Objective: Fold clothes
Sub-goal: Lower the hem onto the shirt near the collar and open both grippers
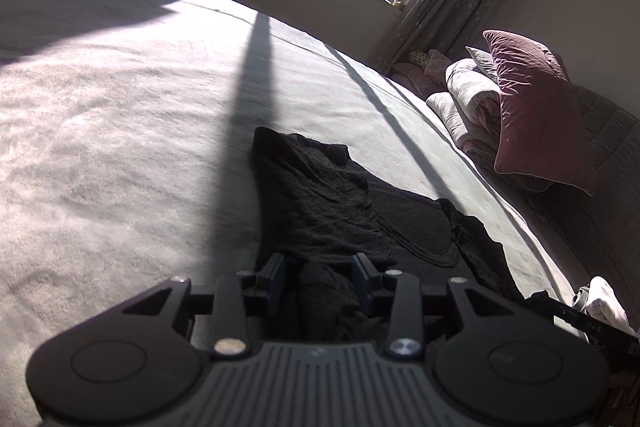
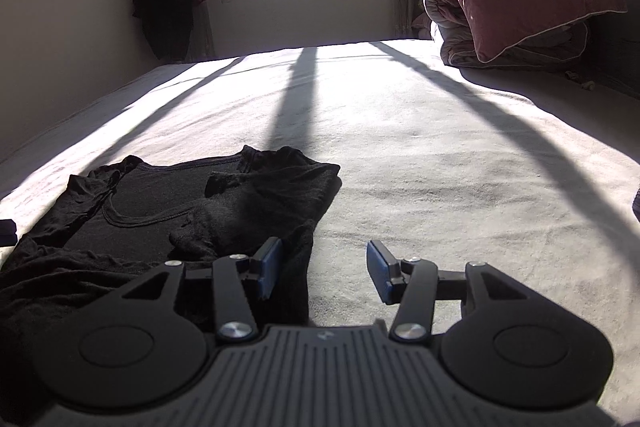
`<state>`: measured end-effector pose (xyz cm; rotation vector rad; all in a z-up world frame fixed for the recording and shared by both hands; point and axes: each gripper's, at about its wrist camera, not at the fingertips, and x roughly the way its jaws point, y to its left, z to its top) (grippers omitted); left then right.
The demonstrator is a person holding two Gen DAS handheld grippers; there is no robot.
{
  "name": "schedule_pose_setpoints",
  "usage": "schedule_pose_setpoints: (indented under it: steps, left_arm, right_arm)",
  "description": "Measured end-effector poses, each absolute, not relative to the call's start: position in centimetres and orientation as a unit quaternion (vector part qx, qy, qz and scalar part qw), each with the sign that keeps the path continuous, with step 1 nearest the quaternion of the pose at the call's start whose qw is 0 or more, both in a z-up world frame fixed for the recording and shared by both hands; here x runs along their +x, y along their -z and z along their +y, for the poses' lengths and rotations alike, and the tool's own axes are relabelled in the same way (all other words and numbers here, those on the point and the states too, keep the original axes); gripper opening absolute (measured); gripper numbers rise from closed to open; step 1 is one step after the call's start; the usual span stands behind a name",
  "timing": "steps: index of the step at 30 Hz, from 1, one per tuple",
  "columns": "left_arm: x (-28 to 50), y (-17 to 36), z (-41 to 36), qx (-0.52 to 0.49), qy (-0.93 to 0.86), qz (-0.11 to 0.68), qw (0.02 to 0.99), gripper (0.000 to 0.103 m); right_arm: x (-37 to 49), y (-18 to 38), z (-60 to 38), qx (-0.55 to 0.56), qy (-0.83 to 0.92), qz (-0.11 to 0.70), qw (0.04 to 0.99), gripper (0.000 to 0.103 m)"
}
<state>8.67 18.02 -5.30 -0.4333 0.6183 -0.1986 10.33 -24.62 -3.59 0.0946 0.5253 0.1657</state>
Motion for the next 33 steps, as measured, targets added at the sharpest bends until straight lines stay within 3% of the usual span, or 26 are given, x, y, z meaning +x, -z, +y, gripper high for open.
schedule_pose_setpoints:
  steps: [3,4,5,8,10,11,16,20,23,24,25,27,33]
  left_arm:
    - [8.7,5.8,17.2,-0.192,0.096,0.305,0.928,0.031]
    - [8.7,5.9,16.9,-0.183,0.097,0.303,0.930,0.023]
    - [8.7,5.9,16.6,-0.174,0.098,0.303,0.932,0.002]
    - [8.0,5.2,16.0,-0.146,0.090,0.276,0.946,0.003]
    - [7.2,4.5,16.0,-0.140,0.078,0.246,0.956,0.003]
    - [7.0,4.2,16.2,-0.139,0.071,0.233,0.960,0.003]
    - [7.1,4.0,16.8,-0.121,0.036,0.221,0.967,0.003]
    - [8.4,5.4,17.0,-0.123,0.031,0.265,0.956,0.004]
    - [8.7,5.6,16.9,-0.124,0.034,0.289,0.949,0.009]
    - [8.6,5.5,16.8,-0.127,0.035,0.293,0.947,0.013]
    - [8.6,5.3,16.9,-0.136,0.041,0.299,0.944,0.026]
    - [8.3,4.8,17.0,-0.154,0.051,0.311,0.936,0.058]
    - [6.6,3.5,17.4,-0.182,0.068,0.380,0.904,0.065]
  right_arm:
    - [10.4,3.6,-24.7,0.058,-0.092,0.269,0.957,0.051]
    - [10.5,3.7,-24.6,0.062,-0.096,0.272,0.955,0.051]
    - [10.6,3.7,-24.5,0.065,-0.101,0.275,0.954,0.051]
    - [10.8,4.0,-24.1,0.068,-0.114,0.280,0.951,0.051]
    - [10.9,4.1,-23.7,0.067,-0.120,0.277,0.951,0.016]
    - [11.0,4.1,-23.5,0.068,-0.122,0.273,0.952,0.013]
    - [11.5,4.3,-23.3,0.080,-0.125,0.269,0.952,0.013]
    - [12.2,4.8,-23.5,0.080,-0.110,0.277,0.951,0.013]
    - [12.4,4.8,-23.4,0.069,-0.108,0.294,0.947,0.014]
    - [12.5,4.8,-23.3,0.066,-0.107,0.299,0.946,0.025]
    - [12.3,4.5,-23.5,0.066,-0.105,0.301,0.945,0.038]
    - [11.9,3.8,-23.7,0.067,-0.102,0.306,0.944,0.051]
    - [9.5,1.8,-26.0,0.102,-0.123,0.334,0.929,0.052]
